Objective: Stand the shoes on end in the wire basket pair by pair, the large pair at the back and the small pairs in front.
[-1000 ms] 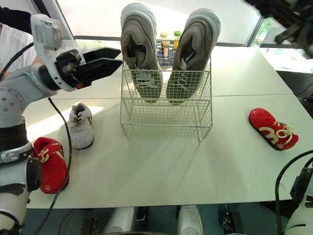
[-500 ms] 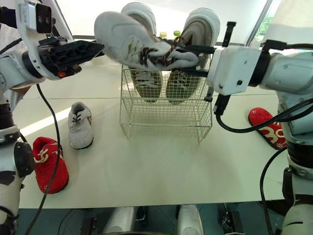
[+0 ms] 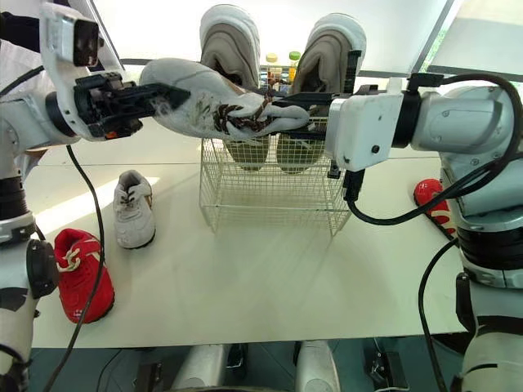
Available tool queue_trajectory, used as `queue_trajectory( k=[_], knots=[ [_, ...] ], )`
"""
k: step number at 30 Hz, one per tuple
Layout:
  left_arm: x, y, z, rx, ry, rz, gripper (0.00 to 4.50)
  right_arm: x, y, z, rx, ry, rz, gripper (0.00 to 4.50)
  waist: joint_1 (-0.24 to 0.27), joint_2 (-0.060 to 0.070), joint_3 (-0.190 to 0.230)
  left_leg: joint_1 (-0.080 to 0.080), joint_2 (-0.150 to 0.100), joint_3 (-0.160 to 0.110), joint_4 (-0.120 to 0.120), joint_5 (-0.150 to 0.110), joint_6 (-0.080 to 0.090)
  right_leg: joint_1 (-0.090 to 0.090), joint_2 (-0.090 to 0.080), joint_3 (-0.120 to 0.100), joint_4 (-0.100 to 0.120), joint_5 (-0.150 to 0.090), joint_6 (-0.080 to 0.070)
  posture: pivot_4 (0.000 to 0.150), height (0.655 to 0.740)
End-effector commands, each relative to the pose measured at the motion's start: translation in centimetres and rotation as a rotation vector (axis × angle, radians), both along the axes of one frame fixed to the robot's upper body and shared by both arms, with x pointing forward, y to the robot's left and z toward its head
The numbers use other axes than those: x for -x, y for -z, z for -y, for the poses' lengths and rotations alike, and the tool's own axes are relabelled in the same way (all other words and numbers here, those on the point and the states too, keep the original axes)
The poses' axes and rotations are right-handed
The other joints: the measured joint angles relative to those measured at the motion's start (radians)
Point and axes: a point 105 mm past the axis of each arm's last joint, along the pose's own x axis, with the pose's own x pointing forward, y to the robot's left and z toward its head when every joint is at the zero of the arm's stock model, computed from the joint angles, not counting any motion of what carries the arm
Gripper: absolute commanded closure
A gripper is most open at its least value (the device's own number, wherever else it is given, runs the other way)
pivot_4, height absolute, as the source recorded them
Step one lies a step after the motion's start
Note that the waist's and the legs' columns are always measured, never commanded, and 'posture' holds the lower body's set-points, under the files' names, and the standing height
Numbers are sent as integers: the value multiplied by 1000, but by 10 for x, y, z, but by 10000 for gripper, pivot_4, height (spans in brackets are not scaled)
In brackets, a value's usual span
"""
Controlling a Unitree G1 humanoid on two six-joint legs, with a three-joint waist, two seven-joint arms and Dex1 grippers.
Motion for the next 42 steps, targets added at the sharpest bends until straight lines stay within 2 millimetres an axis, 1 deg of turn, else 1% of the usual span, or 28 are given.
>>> queue_trajectory(
  k=[1,2,4,5,7,8,10,11,13,14,16,19,21,22,25,27,30,34,39,42],
  knots=[
    [5,-3,4,3,21,26,41988,9,-26,3,-82,-9,17,32625,1,0,0,0,0,0,0,0,0,0,0,0,0,0,0,1500,7400],
    [3,-3,3,16,13,21,41988,9,-27,6,-109,-2,-29,29220,2,0,0,0,0,0,0,0,0,0,0,0,0,0,0,1500,7400],
    [1,-7,1,65,-4,10,41988,9,-30,15,-214,15,-175,17418,5,0,0,0,0,0,0,0,0,0,0,0,0,0,0,1500,7400],
    [0,-8,-1,85,-13,4,41988,9,-30,20,-257,23,-242,12734,6,0,0,0,0,0,0,0,0,0,0,0,0,0,0,1500,7400],
    [-4,-11,-4,133,-38,1,41988,5,-32,36,-377,60,-356,3050,10,-1,0,0,1,-1,0,0,0,0,0,0,0,1,-1,1500,7400],
    [-4,-13,-5,153,-48,6,41988,2,-32,46,-452,77,-432,611,11,-1,0,0,1,-2,1,0,0,1,0,0,0,1,-1,1500,7400],
    [-5,-17,-5,192,-61,14,41988,1,-30,63,-584,84,-561,611,10,-1,0,0,1,-2,1,0,0,1,-1,0,0,2,-2,1500,7400],
    [-5,-19,-6,218,-67,17,41988,0,-26,70,-653,87,-638,611,10,-1,0,0,1,-2,1,0,0,1,-1,0,0,2,-2,1500,7400],
    [-6,-24,-5,271,-72,26,41988,2,-12,76,-772,46,-789,611,10,-2,-1,1,2,-2,1,0,0,1,-1,0,0,2,-3,1500,7400],
    [-6,-26,-3,292,-74,29,41988,3,-6,76,-815,30,-849,611,9,-3,-1,1,2,-2,0,0,0,1,0,0,0,2,-3,1500,7400],
    [-6,-27,1,325,-71,31,41988,7,6,66,-871,-37,-969,611,7,-3,-1,1,3,-1,1,0,0,1,0,0,0,3,-3,1500,7400],
    [-5,-29,8,368,-59,33,41988,10,17,44,-920,-126,-1074,611,5,-2,-1,1,3,-1,1,0,1,0,0,0,1,3,-4,1500,7400],
    [-5,-30,12,392,-56,27,41988,11,14,29,-960,-199,-1108,611,3,-2,-1,2,3,0,1,0,1,0,0,0,1,3,-3,1500,7400],
    [-5,-29,15,397,-52,23,41988,9,7,21,-1001,-249,-1108,611,3,-2,-1,2,4,0,1,0,1,0,1,0,1,3,-3,1500,7400],
    [-5,-27,20,412,-47,10,41988,-2,-11,9,-1124,-355,-1122,611,0,-2,-1,2,4,0,1,0,1,0,1,0,2,3,-4,1500,7400],
    [-5,-26,23,420,-51,3,41988,-2,-17,1,-1133,-400,-1125,611,3,-2,-1,1,3,0,1,0,0,0,2,0,2,3,-3,1500,7400],
    [-6,-24,25,420,-56,-3,41988,-1,-23,-5,-1148,-452,-1139,611,9,-2,-1,1,3,1,1,0,1,0,2,0,2,3,-3,1500,7400],
    [-7,-18,27,407,-81,0,41988,0,-29,-18,-1129,-515,-1163,611,3,-2,-1,1,3,2,1,0,1,0,2,0,1,3,-3,1500,7400],
    [-5,-17,29,412,-84,4,41988,-2,-31,-21,-1126,-533,-1168,611,1,-2,-1,1,3,2,1,0,0,0,3,0,2,3,-3,1500,7400],
    [-5,-15,30,414,-100,9,41988,-3,-31,-23,-1122,-529,-1161,8502,1,-2,-1,1,3,2,1,0,0,0,3,0,2,3,-4,1500,7400]
  ],
)
